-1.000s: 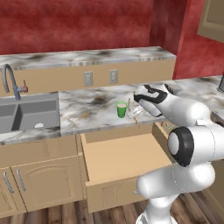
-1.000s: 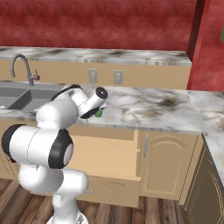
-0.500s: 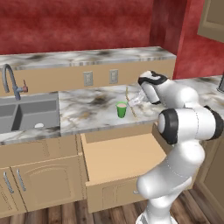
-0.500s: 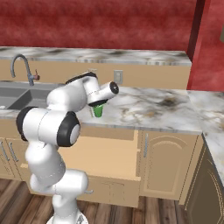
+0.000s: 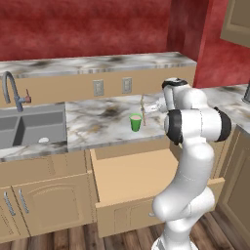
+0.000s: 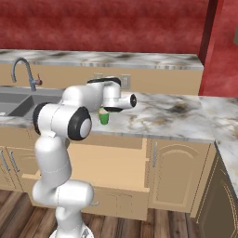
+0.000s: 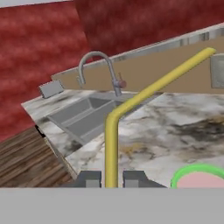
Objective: Pick up the straw from the right drawer and put it inside the smoothie cup.
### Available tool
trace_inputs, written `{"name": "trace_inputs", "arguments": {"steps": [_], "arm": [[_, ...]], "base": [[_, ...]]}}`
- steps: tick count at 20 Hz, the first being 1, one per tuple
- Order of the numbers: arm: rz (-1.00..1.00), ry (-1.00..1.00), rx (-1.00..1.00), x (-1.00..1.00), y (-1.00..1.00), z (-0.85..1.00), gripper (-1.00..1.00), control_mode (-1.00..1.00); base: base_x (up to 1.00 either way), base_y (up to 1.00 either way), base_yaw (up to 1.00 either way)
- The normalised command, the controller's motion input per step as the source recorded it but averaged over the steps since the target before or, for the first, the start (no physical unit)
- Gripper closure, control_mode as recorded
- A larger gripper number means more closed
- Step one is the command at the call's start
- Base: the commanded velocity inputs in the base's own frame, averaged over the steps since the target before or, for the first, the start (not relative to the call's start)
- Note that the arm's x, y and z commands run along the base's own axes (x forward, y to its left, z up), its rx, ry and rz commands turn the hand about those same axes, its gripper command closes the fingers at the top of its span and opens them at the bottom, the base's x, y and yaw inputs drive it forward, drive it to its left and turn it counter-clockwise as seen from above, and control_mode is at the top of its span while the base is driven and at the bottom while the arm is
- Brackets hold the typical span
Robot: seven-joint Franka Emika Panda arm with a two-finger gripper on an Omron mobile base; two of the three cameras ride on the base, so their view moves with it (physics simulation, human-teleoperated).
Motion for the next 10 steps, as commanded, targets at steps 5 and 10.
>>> {"name": "trace_inputs", "arguments": {"steps": [5,10], "arm": [[0.06,-0.18,0.12,0.24,0.00,0.09,1.00,-1.00],[0.04,-0.18,0.01,0.19,0.00,0.00,1.00,-1.00]], "base": [[0.00,0.00,0.00],[0.00,0.00,0.00]]}}
